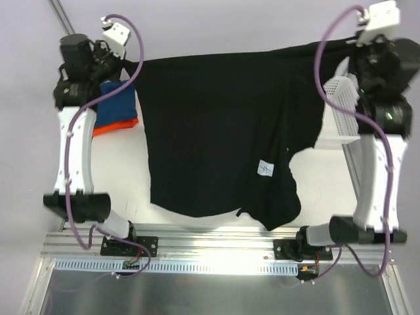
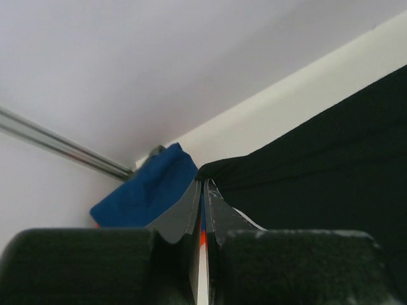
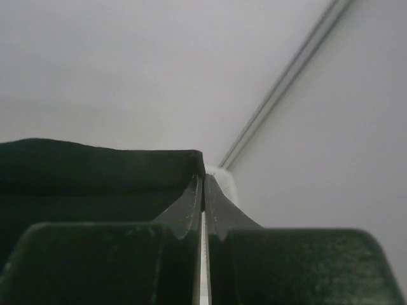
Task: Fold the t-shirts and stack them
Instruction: Flatten the tshirt out, then fold the tshirt
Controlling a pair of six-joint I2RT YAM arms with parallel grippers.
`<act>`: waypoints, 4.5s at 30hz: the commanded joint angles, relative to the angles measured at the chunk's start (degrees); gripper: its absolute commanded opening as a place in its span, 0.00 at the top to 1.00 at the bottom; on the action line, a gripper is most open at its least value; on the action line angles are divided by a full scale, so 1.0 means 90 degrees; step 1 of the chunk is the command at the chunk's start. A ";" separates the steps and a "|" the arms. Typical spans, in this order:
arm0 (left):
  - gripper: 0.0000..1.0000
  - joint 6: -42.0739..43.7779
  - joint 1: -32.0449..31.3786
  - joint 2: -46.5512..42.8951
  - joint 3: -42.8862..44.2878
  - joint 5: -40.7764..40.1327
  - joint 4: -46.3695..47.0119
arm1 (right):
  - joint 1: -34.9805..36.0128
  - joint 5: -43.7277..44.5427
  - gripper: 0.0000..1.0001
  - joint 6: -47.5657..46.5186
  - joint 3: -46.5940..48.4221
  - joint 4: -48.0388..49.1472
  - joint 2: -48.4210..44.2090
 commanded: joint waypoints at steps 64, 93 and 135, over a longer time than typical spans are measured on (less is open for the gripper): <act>1.00 -0.0683 0.0442 0.2549 -0.1634 0.0057 -0.0052 | 0.2069 -0.0970 1.00 0.0638 -0.2379 -0.1459 0.2848; 1.00 -0.0460 -0.0720 -0.2243 -0.1546 -0.0606 -0.0686 | 0.0829 0.0942 1.00 0.0639 -0.2321 -0.2104 -0.2783; 1.00 -0.0840 0.0285 -0.1121 0.0437 -0.0128 -0.0609 | 0.0047 0.0993 1.00 0.0921 -0.0485 -0.0287 -0.1341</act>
